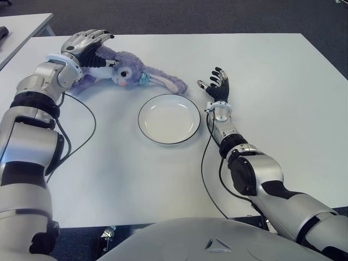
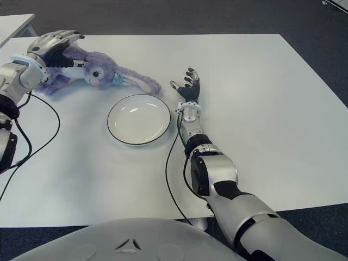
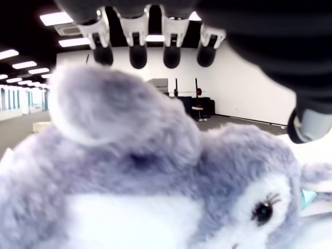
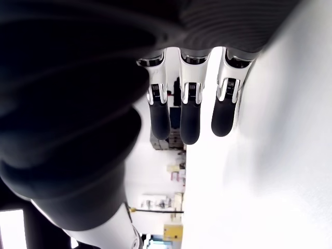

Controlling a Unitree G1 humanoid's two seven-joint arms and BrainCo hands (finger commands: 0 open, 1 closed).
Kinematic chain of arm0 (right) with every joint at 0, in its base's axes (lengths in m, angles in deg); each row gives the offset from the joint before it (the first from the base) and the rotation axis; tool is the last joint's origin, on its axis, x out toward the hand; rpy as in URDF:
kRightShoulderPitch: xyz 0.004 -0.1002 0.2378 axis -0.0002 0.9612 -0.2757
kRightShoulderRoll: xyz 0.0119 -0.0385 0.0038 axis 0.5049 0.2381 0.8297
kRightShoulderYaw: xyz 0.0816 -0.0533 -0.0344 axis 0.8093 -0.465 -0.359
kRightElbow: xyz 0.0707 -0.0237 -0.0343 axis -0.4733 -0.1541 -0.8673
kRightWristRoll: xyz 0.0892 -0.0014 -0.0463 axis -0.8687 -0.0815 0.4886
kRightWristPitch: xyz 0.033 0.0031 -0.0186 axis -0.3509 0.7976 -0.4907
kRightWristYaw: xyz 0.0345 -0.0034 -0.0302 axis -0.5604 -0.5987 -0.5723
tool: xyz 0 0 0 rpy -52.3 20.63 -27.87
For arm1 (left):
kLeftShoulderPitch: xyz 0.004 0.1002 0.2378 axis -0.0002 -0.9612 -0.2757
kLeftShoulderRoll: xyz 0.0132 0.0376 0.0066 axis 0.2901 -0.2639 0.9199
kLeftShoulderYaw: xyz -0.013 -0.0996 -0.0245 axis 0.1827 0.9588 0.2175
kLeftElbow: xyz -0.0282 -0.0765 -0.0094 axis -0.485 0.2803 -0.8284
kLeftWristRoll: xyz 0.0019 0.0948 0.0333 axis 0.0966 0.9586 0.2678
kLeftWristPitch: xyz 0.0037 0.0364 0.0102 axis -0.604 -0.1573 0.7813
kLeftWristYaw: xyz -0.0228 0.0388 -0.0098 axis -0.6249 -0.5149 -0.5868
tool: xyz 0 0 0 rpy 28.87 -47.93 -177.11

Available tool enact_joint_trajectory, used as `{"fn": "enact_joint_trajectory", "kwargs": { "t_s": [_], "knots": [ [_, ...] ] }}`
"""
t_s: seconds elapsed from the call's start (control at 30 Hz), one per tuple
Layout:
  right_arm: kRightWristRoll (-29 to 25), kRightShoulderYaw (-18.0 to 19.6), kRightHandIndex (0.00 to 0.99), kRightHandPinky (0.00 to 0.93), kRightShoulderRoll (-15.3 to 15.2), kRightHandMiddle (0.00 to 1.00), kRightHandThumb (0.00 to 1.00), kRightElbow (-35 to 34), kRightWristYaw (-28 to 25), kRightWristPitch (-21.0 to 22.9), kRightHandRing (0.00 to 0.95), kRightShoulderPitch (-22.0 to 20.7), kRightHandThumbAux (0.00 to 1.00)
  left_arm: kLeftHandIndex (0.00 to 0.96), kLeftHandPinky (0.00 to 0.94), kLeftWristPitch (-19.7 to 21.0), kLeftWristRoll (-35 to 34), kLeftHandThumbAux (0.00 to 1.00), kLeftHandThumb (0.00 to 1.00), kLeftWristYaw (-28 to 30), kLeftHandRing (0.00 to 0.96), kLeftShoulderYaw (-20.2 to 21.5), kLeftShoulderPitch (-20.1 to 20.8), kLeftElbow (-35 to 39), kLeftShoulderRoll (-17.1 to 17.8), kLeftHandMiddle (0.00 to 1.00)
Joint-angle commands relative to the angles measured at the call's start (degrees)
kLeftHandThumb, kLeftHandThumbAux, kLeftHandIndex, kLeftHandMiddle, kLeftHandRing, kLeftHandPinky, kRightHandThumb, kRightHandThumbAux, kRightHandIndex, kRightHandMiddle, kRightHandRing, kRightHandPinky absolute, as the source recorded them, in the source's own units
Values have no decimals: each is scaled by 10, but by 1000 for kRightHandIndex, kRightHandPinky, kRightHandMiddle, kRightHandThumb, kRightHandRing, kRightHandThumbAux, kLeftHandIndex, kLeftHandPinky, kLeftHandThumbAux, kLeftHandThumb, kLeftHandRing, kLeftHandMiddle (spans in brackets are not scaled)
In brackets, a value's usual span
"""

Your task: Put the doll into the plate.

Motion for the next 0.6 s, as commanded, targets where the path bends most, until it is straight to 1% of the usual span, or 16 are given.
{"fn": "enact_joint_trajectory", "kwargs": {
  "t_s": [0.03, 0.2, 0.27, 0.47, 0.6],
  "knots": [
    [-14, 9, 147, 238, 43, 210, 193, 82, 0, 85, 217, 123, 941, 0, 98, -3, -8, 355, 263, 29, 44, -11, 6, -19, -19, 17],
    [-16, 11, 149, 244, 43, 211, 224, 82, -1, 86, 220, 122, 939, 0, 96, 2, -5, 359, 268, 21, 51, -13, 4, -28, -29, 26],
    [-15, 11, 153, 248, 43, 215, 253, 82, 0, 86, 227, 122, 937, 0, 75, 3, -4, 363, 276, 17, 47, -14, 2, -32, -33, 26],
    [-13, 9, 160, 255, 43, 223, 318, 82, 4, 87, 237, 122, 928, 0, 90, 5, -2, 358, 289, 13, 51, -17, -1, -38, -41, 29],
    [-12, 8, 164, 251, 43, 226, 339, 82, 5, 86, 239, 122, 925, 0, 93, 7, 0, 355, 295, 10, 56, -20, -4, -40, -48, 34]
  ]
}}
